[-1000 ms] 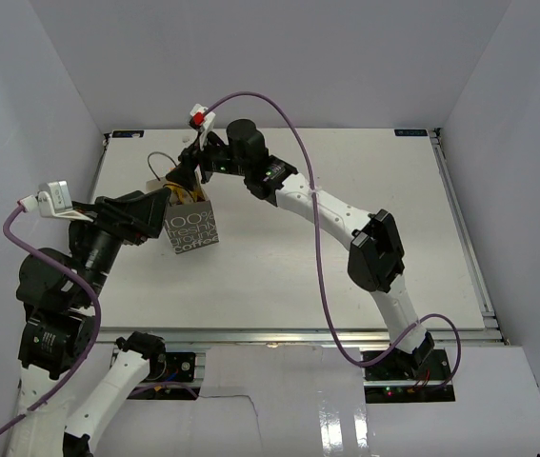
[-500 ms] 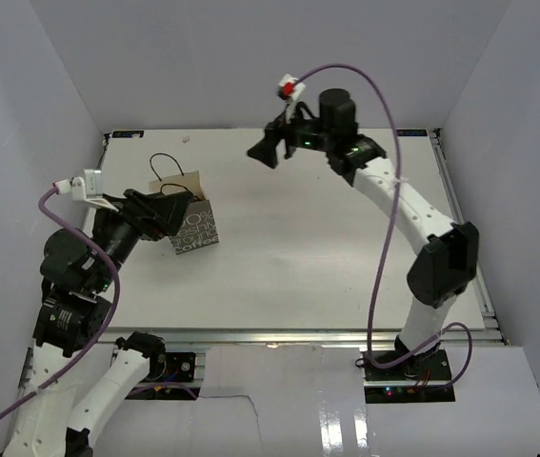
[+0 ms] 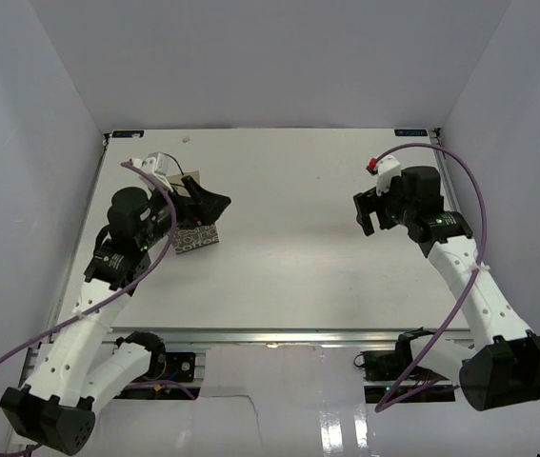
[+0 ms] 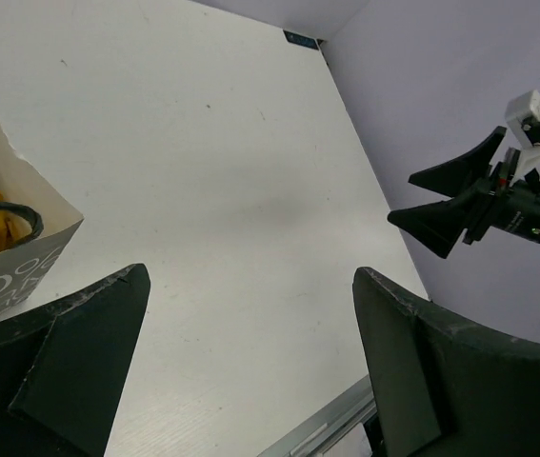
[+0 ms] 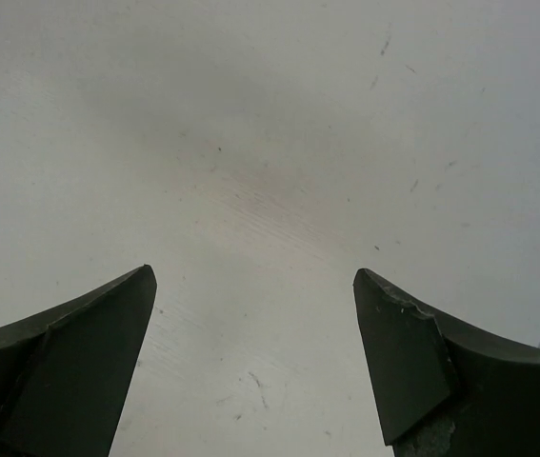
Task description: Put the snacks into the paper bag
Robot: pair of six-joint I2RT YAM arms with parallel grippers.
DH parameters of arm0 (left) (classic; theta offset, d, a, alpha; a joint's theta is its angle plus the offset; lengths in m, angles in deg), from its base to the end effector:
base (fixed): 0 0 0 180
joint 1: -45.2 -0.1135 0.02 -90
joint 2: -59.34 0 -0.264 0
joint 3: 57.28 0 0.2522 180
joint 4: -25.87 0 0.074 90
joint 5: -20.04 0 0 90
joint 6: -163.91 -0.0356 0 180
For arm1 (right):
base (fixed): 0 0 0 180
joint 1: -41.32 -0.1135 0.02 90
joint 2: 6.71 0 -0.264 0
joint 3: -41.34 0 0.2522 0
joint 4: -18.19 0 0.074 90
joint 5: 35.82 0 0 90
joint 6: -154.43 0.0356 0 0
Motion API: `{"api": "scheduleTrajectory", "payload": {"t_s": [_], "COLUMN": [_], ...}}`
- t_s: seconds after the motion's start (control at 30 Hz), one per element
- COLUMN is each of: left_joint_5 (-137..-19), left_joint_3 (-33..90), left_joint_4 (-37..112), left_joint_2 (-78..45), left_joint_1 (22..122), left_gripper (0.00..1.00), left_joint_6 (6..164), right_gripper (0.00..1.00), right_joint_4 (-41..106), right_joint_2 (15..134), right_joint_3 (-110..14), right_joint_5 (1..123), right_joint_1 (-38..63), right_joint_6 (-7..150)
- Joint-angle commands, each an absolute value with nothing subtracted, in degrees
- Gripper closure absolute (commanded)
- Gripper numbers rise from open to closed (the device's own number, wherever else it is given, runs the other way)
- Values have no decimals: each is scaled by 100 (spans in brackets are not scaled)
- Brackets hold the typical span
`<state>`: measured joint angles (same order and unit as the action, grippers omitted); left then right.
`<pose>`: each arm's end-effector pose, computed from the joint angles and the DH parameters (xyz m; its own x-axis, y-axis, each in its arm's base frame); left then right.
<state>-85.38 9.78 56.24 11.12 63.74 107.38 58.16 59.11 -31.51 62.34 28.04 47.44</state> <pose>0.1761 -0.0690 0.3702 -0.4634 -0.4054 -0.7880 0.3572 0.7284 -0.5847 0.2459 0.0632 0.3258 -0.4058 -0.3930 -0.8252 -0.4830 0.8587 -0.1714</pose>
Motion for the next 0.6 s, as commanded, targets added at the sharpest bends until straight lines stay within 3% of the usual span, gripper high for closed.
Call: {"api": "scheduleTrajectory", "payload": {"t_s": [0.0,0.57], "left_joint_5": [-9008,-8894], "left_joint_3": [869,359], "left_joint_4": [5080,5317], "left_joint_2": [882,1584], "left_joint_1": [6383,6383], "left_gripper": [2,2], "left_joint_6": [10731,10740], "right_gripper": [10,10], "right_joint_4": [5770,5841], "right_joint_2": [5517,5710], "right_joint_3": [-2990,-4071], "right_joint_5": [5832,6271], "right_joint_1": [2989,3034], "right_joint_6": [4763,5177]}}
